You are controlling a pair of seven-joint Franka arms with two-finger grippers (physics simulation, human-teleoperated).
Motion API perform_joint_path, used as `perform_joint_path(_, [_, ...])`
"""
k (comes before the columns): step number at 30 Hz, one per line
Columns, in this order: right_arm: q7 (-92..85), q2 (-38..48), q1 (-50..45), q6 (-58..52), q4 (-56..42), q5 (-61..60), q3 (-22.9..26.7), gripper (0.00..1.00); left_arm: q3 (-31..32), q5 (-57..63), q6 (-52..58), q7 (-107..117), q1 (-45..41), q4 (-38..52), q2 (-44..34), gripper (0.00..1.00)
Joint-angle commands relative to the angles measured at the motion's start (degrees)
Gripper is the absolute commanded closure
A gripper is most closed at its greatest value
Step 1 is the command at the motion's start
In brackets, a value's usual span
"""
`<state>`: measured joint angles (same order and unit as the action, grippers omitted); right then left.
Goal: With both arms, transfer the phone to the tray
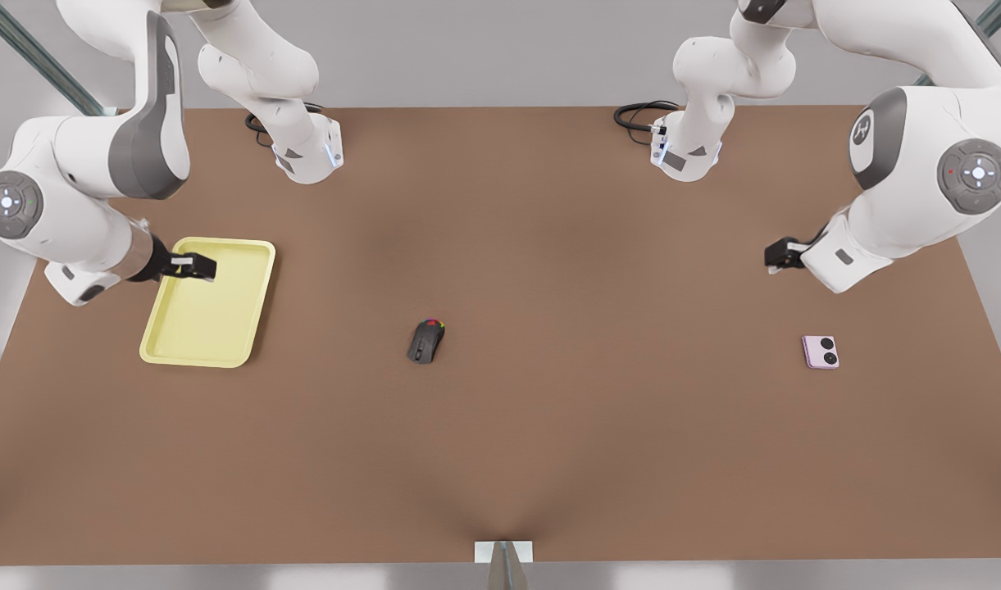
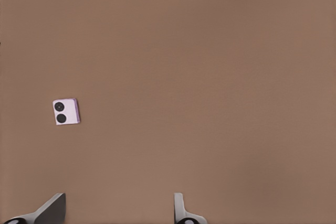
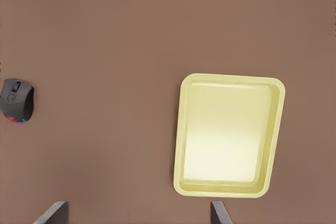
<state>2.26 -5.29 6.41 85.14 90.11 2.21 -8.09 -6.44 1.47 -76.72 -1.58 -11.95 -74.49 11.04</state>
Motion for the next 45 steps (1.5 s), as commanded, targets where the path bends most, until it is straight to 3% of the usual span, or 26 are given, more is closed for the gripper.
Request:
perform_joint_path(1, [1.2, 0.0, -0.1, 4.2, 0.0, 0.0, 0.0, 0.00, -0.1, 0.3, -2.6, 0.3, 0.0, 0.0, -0.1, 0.00])
perform_joint_path(4, [1.0, -0.2, 0.0, 4.3, -0.2, 0.0, 0.0, 0.00, -0.6, 4.2, -6.8, 0.3, 2.2, -3.9, 4.2, 0.00])
perform_joint_path(7, [1.1, -0.2, 0.0, 4.4, -0.3, 0.0, 0.0, 0.00, -0.6, -1.1, -22.9, -14.4, 17.6, -9.4, 13.1, 0.00])
perform_joint_path(9, [1.1, -0.3, -0.1, 4.4, -0.3, 0.0, 0.0, 0.00, -0.6, -2.9, -37.4, -18.9, 20.5, -18.3, 14.7, 0.00])
perform_joint_path(12, [1.1, -0.3, -0.1, 4.4, -0.4, 0.0, -0.1, 0.00, -1.1, -2.7, -45.8, -20.1, 21.6, -24.8, 16.4, 0.00])
perform_joint_path(17, [1.1, -0.6, -0.2, 4.4, -0.5, 0.0, 0.0, 0.00, -1.0, -3.0, -50.4, -20.2, 25.8, -24.5, 21.0, 0.00])
perform_joint_path(24, [1.0, -0.6, -0.1, 4.2, -0.6, 0.0, 0.0, 0.00, -1.0, -2.3, -50.4, -36.9, 27.0, -25.9, 22.8, 0.00])
perform_joint_path(45, [0.9, -1.1, -0.1, 4.1, -0.6, 0.1, 0.0, 0.00, -1.1, -3.3, -53.1, -23.0, 27.0, -25.8, 28.1, 0.00])
